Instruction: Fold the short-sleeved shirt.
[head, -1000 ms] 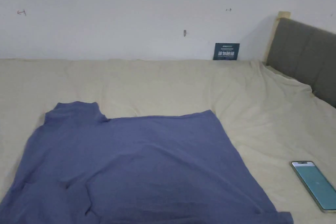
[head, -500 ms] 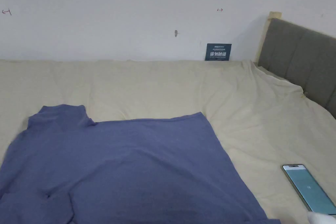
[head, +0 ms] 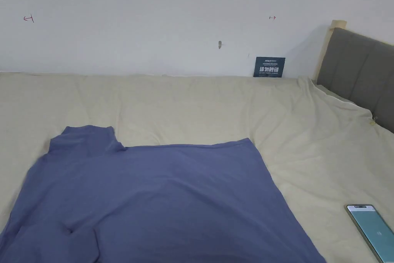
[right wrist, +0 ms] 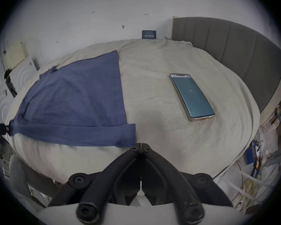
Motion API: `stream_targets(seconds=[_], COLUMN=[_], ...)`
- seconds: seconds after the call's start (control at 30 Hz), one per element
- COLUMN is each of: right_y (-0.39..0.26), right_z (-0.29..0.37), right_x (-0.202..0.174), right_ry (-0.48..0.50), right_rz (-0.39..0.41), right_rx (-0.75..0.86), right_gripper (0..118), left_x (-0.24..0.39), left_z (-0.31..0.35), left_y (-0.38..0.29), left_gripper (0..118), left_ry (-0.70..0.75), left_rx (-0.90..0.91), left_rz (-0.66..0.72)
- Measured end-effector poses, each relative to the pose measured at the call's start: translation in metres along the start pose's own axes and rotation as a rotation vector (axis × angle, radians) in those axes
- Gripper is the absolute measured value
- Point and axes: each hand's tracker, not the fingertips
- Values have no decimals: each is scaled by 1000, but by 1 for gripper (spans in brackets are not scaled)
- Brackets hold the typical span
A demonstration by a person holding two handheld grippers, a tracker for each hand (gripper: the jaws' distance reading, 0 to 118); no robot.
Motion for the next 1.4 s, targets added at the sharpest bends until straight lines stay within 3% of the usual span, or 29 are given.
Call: stream_targets(seconds=[0.13,0.27,0.3,0.4,0.43,0.47,0.63,0.67,0.73,0.77,0.9,0.97,1.17,1.4], right_y=[1,4,5,11,14,15,22,22,20,18,12,13,30,87], right_z=[7,17,19,16,11,8,-21,-24,-23,-23,-20,-15,-1,-4], right_x=[9,10,9,4,2,0,-9,-12,-21,-28,-34,-38,-32,-30], right_ry=[12,-14,-8,63,86,108,139,140,133,101,142,93,84,98], right_rz=[-56,-44,-28,-15,-32,-40,-42,-40,12,68,63,100,99,50], right_rx=[20,38,44,49,39,47,4,-8,3,21,2,30,69,139], right_gripper=[0,0,20,52,83,95,93,81,16,6,2,2,1,1], left_x=[-1,0,1,2,2,2,1,0,0,0,0,0,-2,-5], left_z=[2,3,3,2,2,2,-1,-2,-2,-2,-3,-2,3,-2], left_y=[1,2,2,2,2,2,3,3,3,3,4,5,15,60], left_gripper=[2,2,2,2,2,2,2,2,2,2,2,2,2,2], left_ry=[1,1,1,-2,-3,-1,-2,1,4,4,5,7,8,-14], left_rx=[1,5,4,3,4,4,-5,-7,-11,-12,-17,-16,2,52], left_rz=[-1,-1,-3,-9,-13,-14,-6,-6,-10,-10,-13,-15,-17,17])
